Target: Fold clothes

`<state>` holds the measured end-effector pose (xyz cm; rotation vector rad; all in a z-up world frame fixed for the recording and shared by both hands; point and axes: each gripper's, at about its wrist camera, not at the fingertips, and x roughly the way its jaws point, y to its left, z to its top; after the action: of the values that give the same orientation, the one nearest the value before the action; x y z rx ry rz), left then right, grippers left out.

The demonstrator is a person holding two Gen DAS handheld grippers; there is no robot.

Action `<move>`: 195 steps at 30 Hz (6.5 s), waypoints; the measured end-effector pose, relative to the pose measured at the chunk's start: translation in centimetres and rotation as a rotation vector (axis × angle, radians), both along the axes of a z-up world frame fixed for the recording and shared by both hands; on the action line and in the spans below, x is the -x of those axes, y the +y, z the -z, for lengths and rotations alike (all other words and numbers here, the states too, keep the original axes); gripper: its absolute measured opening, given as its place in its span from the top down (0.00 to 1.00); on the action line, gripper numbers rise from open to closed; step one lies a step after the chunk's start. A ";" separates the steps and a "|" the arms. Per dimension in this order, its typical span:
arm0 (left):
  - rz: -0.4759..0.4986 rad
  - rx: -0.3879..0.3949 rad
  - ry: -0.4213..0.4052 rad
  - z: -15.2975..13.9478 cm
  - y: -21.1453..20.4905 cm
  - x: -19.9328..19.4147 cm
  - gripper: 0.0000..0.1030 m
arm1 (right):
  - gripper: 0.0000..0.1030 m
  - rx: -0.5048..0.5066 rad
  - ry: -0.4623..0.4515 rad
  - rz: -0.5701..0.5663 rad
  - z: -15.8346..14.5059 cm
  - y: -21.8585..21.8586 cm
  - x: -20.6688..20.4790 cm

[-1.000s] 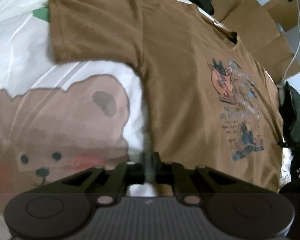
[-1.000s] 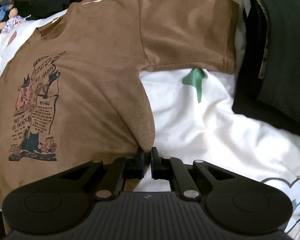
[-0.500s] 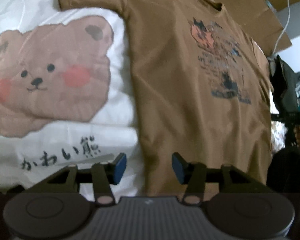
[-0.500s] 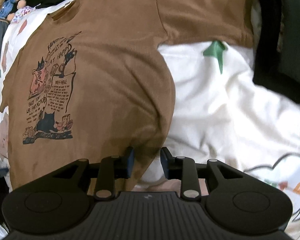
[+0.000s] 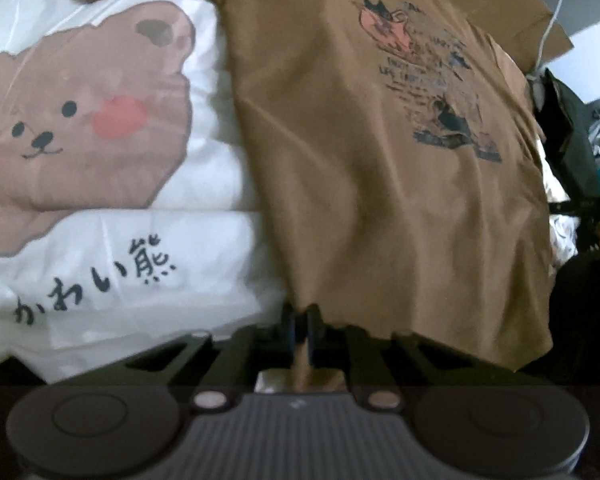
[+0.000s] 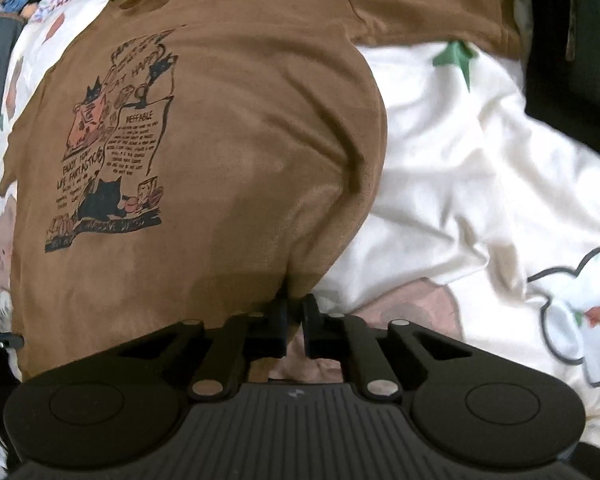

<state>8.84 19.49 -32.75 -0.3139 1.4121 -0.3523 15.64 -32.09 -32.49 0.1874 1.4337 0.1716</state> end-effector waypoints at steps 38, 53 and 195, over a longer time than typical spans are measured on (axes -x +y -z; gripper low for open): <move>0.095 -0.073 0.053 -3.5 -0.6 -0.4 0.90 | 0.89 0.108 -0.078 -0.112 -4.2 -1.3 1.4; 0.035 -0.208 -0.141 -13.9 -2.5 -5.0 0.50 | 0.59 -0.042 -0.358 -0.058 -14.2 -5.8 3.0; 0.010 -0.275 -0.048 -6.8 -7.1 -5.3 0.36 | 0.94 -0.202 -0.159 0.503 0.0 4.7 15.1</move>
<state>14.17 12.42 -25.92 -0.0729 1.3954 -0.1696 0.53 -27.38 -32.50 0.6770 1.1702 -0.0815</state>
